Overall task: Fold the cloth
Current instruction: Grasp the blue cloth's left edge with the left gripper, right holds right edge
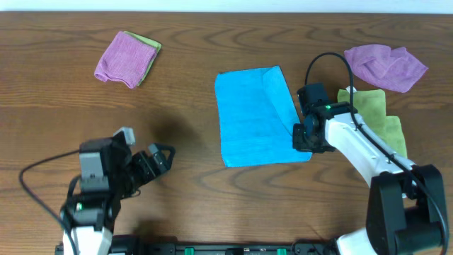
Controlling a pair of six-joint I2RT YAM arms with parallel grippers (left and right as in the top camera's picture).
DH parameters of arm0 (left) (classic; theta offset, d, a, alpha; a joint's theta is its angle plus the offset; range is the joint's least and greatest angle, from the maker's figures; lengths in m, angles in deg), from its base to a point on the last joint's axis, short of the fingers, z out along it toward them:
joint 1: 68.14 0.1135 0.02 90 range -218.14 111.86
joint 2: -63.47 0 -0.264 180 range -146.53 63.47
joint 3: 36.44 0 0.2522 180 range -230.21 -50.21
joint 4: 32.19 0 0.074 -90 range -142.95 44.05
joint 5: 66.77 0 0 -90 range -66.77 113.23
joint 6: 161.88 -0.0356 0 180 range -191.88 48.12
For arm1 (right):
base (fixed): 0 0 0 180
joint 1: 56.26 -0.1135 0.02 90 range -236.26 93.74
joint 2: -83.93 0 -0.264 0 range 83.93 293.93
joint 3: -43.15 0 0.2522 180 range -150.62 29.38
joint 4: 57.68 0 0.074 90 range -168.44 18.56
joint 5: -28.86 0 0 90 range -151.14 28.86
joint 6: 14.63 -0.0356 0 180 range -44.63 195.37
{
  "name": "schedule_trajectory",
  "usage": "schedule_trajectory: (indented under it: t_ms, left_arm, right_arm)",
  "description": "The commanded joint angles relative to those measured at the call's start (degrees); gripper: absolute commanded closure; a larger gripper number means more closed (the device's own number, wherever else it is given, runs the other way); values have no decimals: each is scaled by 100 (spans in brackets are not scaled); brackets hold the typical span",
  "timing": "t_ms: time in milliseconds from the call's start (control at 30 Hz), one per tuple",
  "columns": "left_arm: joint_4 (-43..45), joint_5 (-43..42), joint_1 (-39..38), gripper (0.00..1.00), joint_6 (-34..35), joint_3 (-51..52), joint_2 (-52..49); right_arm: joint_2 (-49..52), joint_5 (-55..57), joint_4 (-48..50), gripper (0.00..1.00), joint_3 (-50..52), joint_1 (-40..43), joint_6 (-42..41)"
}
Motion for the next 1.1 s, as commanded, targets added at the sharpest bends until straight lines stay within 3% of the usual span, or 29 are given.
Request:
schedule_trajectory:
  t_ms: [0, 133, 267, 467, 667, 933, 1067]
  left_arm:
    - [55, -649, -151, 5, -160, -411, -549]
    - [166, -706, -601, 5, -278, -693, -1156]
    - [492, -704, -1172, 5, -275, -756, -1635]
    - [802, -673, -1480, 5, -208, -754, -2017]
    - [1147, -551, -1486, 5, 686, -750, -2365]
    - [1419, -691, -1523, 5, 1364, -745, -3344]
    - [1980, -1075, -1707, 5, 1565, -745, -3821]
  right_arm:
    - [42, 98, 7, 83, 31, 85, 26]
    - [42, 98, 15, 72, 107, 85, 26]
    - [42, 98, 85, 69, 321, 85, 26]
    - [42, 98, 138, 99, 444, 83, 24]
    - [37, 79, 136, 99, 444, 83, 24]
    - [37, 79, 136, 99, 444, 83, 26]
    - [37, 76, 136, 99, 444, 83, 26]
